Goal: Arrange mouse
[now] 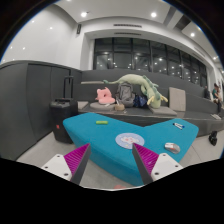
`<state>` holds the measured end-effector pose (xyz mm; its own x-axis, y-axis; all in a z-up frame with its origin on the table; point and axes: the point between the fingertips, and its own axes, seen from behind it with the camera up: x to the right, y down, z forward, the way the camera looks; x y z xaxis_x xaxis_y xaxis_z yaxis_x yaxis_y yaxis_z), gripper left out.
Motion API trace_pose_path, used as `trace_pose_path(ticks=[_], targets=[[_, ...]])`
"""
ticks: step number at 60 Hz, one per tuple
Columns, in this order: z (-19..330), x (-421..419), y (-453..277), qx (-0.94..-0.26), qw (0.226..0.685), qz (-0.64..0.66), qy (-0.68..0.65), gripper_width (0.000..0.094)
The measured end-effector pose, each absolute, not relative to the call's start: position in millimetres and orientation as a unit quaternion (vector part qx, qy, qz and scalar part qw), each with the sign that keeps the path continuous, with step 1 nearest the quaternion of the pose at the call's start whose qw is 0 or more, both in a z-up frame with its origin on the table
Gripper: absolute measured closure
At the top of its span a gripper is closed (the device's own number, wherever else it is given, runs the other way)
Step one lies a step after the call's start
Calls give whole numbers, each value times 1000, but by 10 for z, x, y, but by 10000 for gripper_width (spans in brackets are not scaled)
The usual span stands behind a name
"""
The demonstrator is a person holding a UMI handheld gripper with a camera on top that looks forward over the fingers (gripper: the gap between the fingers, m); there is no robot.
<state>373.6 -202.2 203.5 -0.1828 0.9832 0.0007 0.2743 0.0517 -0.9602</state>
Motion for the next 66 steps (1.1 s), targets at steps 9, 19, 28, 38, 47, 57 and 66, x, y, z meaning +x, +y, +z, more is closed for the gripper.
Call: trace_pose_path(ticks=[9, 19, 28, 38, 47, 57, 66], targets=[[2001, 3716, -1697, -514, 392, 450, -616, 80], [1813, 3618, -1147, -528, 405, 436, -606, 83], [1663, 3501, -442, -554, 427, 408, -587, 82], [1471, 3472, 356, -585, 440, 381, -565, 81], [1276, 3448, 917, -602, 444, 363, -556, 81], [1089, 3383, 1369, -606, 449, 347, -557, 82], [885, 3211, 1572, -606, 438, 343, -569, 83]])
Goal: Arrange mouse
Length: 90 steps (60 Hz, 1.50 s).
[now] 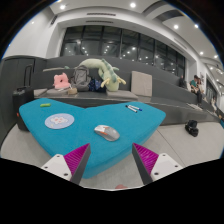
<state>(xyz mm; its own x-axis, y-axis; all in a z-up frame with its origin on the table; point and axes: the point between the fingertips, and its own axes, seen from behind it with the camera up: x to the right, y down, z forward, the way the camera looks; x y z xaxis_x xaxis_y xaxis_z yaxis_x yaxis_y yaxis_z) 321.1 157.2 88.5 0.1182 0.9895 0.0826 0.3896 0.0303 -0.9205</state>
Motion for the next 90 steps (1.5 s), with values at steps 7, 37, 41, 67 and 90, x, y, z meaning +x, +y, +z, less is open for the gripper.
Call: trace_pose_path(ticks=[7, 37, 41, 67, 90], targets=[[751, 3027, 1608, -606, 420, 348, -578, 81], [119, 1938, 1778, -616, 384, 347, -594, 80], [40, 1799, 1815, -618, 384, 342, -595, 78], [-106, 1039, 1869, -629, 372, 329, -598, 79], [-232, 723, 1821, -644, 344, 332, -597, 238]])
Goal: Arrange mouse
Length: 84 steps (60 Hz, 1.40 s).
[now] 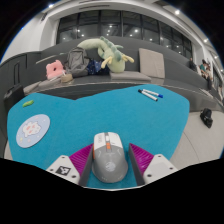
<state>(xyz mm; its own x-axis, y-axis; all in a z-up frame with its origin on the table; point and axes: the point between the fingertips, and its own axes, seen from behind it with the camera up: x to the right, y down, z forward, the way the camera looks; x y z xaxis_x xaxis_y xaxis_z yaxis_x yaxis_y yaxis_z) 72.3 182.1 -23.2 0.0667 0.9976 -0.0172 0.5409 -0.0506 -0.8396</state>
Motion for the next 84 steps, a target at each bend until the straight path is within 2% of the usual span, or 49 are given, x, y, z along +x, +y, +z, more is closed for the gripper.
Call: trace_pose_path(ticks=[2, 3, 11, 19, 25, 35, 42, 49, 59, 67, 73, 82, 84], targets=[[-255, 723, 1713, -640, 331, 342, -603, 409], [-270, 737, 1719, -639, 329, 339, -607, 450], [-254, 737, 1712, -639, 331, 335, -608, 564], [-101, 798, 1641, -653, 316, 351, -592, 615], [321, 816, 1453, -632, 332, 372, -593, 616], [1106, 730, 732, -597, 332, 416, -600, 617], [1310, 532, 25, -577, 318, 441, -610, 618], [1124, 268, -643, -579, 281, 448, -620, 618], [567, 40, -1385, -592, 238, 434, -636, 616], [111, -77, -1466, -596, 257, 393, -652, 616], [-146, -101, -1442, -616, 244, 378, -647, 609], [-134, -111, -1444, -601, 262, 377, -654, 432], [-123, -106, -1465, -600, 262, 380, -654, 318]])
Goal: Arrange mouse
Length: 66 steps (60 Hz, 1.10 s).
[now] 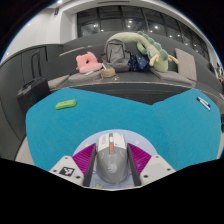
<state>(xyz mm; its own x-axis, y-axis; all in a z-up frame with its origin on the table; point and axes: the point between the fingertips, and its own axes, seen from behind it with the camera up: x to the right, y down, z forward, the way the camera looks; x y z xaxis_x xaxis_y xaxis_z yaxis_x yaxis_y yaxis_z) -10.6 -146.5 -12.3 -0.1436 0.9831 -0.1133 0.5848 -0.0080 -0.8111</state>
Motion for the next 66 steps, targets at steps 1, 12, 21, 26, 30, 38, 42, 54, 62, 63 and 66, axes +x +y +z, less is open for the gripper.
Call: trace_pose_path(ticks=[1, 12, 21, 26, 30, 38, 42, 54, 62, 63, 66], targets=[[-103, -108, -1470, -599, 264, 383, -652, 259], [287, 81, -1108, -615, 335, 359, -617, 81], [809, 844, -868, -609, 360, 360, -608, 80], [1011, 1325, -748, -608, 374, 361, -601, 81], [1131, 1719, -703, -608, 367, 376, -595, 78], [1194, 2415, -634, -621, 345, 396, -582, 75], [1213, 2697, -572, -628, 338, 402, -574, 73], [1305, 3155, -418, -622, 360, 402, -567, 73], [1435, 3284, -313, -612, 383, 400, -565, 72], [1442, 3298, -313, -612, 383, 400, -565, 72], [1467, 3312, -330, -610, 382, 401, -566, 76]])
